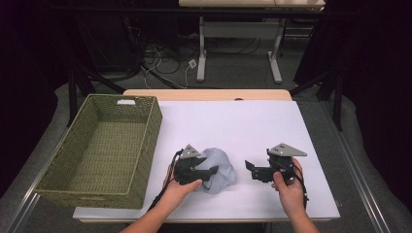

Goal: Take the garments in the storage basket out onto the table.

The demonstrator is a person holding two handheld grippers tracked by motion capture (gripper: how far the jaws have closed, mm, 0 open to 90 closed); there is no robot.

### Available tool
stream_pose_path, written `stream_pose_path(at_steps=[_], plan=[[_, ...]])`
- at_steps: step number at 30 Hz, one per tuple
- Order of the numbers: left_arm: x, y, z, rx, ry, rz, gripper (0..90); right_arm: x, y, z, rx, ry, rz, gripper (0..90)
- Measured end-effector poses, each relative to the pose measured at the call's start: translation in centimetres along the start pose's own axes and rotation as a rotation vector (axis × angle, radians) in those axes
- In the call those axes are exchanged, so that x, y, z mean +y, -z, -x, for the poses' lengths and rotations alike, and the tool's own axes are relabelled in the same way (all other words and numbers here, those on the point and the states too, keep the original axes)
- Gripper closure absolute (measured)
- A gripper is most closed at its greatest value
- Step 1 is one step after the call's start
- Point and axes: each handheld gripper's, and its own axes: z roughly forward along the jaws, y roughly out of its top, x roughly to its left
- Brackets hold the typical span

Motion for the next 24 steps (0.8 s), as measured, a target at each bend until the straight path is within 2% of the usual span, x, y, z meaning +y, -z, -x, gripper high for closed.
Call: stream_pose_path(at_steps=[1, 2, 4, 5, 7, 8, 10, 14, 17, 18, 20, 24], plan=[[0.07, 0.05, -0.05, 0.005, -0.016, -0.006, 41.0, 0.00, -0.02, 0.01, 0.003, 0.000, 0.002, 7.5], [0.11, 0.09, 0.00, 0.001, -0.011, -0.015, 40.4, 0.04, 0.10, 0.00, 0.002, -0.003, -0.016, 7.5], [0.14, 0.14, 0.11, 0.004, -0.006, -0.022, 38.8, -0.01, 0.01, 0.02, 0.002, 0.001, 0.001, 7.6], [0.12, 0.13, 0.21, 0.004, 0.009, -0.019, 38.8, -0.01, 0.01, 0.02, 0.002, 0.001, 0.001, 7.6], [0.21, 0.19, 0.30, 0.000, 0.014, -0.029, 36.0, -0.01, 0.03, 0.02, 0.004, -0.001, -0.008, 7.7], [0.30, 0.19, 0.21, 0.006, -0.009, -0.025, 32.5, -0.03, 0.01, 0.02, 0.003, 0.000, -0.006, 7.7], [0.37, 0.19, 0.40, -0.007, 0.016, -0.029, 30.7, -0.03, 0.00, 0.03, 0.004, 0.001, -0.006, 7.7], [0.54, 0.24, 0.49, -0.013, 0.000, -0.046, 20.2, -0.03, 0.00, 0.03, 0.004, 0.001, -0.006, 8.4], [0.57, 0.23, 0.73, -0.019, 0.014, -0.051, 15.8, -0.03, -0.01, 0.05, 0.005, 0.001, -0.009, 8.4], [0.61, 0.27, 0.68, -0.014, 0.002, -0.052, 15.6, -0.04, -0.03, 0.06, 0.004, 0.000, -0.005, 8.5], [0.73, 0.38, 0.74, -0.021, 0.025, -0.054, 10.3, -0.02, 0.02, 0.06, 0.003, -0.002, -0.006, 8.5], [0.94, 0.49, 0.73, -0.023, 0.036, -0.063, 0.4, -0.04, -0.02, 0.04, 0.008, -0.005, 0.000, 8.4]])
